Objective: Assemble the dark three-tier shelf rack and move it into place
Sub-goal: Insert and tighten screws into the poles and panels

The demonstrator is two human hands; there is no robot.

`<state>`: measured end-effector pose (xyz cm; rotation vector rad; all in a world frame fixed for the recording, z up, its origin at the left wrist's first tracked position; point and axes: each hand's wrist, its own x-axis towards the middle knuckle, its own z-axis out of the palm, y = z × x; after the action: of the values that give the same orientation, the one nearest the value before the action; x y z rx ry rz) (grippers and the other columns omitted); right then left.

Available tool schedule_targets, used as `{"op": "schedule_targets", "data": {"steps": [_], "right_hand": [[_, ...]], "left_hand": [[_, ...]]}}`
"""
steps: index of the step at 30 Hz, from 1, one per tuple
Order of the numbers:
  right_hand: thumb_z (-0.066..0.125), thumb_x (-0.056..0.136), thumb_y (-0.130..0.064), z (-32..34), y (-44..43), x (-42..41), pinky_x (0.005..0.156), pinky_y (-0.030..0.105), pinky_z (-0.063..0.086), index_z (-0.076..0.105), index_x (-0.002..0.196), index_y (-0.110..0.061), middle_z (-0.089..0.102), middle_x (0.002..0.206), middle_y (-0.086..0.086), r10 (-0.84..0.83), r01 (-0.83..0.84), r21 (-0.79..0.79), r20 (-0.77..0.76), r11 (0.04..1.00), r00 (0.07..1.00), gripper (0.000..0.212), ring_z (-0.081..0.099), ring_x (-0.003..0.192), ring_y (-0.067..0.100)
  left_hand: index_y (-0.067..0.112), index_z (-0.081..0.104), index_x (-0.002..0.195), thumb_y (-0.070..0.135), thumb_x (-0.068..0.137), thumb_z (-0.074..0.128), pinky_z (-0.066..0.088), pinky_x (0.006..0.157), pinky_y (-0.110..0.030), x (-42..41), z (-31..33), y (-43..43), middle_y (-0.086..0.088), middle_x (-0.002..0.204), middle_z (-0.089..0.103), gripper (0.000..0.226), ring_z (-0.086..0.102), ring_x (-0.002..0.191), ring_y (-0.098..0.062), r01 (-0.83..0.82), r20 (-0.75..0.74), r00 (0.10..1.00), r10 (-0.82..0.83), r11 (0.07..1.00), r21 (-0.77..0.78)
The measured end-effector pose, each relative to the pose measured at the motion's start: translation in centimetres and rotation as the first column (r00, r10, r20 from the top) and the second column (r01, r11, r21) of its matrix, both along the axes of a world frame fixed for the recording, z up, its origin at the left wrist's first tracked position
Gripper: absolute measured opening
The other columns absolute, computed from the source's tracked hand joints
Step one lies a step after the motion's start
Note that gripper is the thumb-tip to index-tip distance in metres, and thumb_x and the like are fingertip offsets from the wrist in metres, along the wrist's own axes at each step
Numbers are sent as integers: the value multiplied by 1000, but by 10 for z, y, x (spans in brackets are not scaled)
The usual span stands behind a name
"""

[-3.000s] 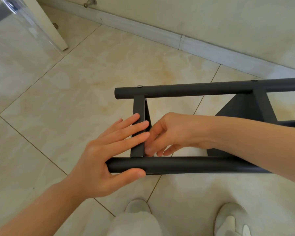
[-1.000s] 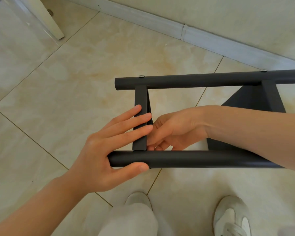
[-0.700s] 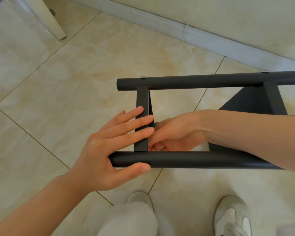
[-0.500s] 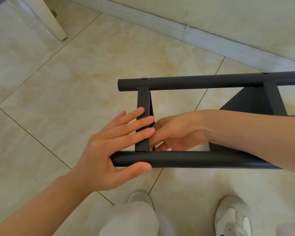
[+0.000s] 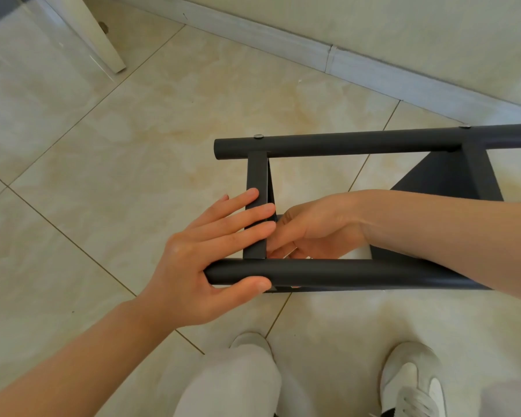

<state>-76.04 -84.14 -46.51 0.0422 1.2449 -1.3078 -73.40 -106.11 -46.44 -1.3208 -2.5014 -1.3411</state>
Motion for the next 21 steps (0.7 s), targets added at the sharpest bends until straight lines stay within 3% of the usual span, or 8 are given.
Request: {"op": "schedule_targets", "data": {"steps": [4,8,10,14,18,21], "right_hand": [[61,95,-25,2,1,-1,102,42,50,76,101,-21,71,116,2,-26,26,-8,-26,1000,999,16,66,105,17],[70,80,-28,5,4,-2,107,48,44,77,95,-21,70,113,2,4,-5,-21,-24,1000,1000,19,64,105,16],[69,82,-29,4,4,-2,109,51,42,76,97,-20,70,111,3,8,-8,-10,-30,1000,1000,19,63,106,17],[59,97,-26,1,0,-2,102,43,49,71,109,-16,70,113,5,22,-21,8,-41,1000,999,20,65,107,19],[58,99,-28,-1,-2,-1,100,40,51,65,123,-10,69,119,8,11,-10,14,-54,1000,998,31,65,109,20],[59,98,-26,-1,1,-1,96,37,54,71,113,-16,70,120,5,-8,6,-38,-42,999,999,22,66,108,18]], "left_hand": [[6,58,129,44,94,63,38,113,-60,0,-1,-1,-7,140,57,52,44,143,-28,5,2,1000,-5,1000,8],[4,59,129,45,94,63,40,111,-61,0,-2,-1,-7,139,58,53,44,143,-29,5,6,1000,-5,1000,14],[4,58,128,45,94,62,40,111,-60,0,-2,0,-8,139,58,54,44,143,-29,5,4,1000,-5,1000,16],[2,59,127,46,95,62,40,110,-61,0,-2,0,-10,138,59,54,44,143,-29,1,-2,1000,-1,1000,22],[4,58,128,46,95,61,41,111,-58,0,-2,1,-8,138,58,53,44,143,-29,3,2,1000,-3,1000,22],[4,57,128,46,95,61,41,112,-55,0,-2,1,-8,138,58,54,43,144,-28,6,10,1000,-6,1000,26]]}}
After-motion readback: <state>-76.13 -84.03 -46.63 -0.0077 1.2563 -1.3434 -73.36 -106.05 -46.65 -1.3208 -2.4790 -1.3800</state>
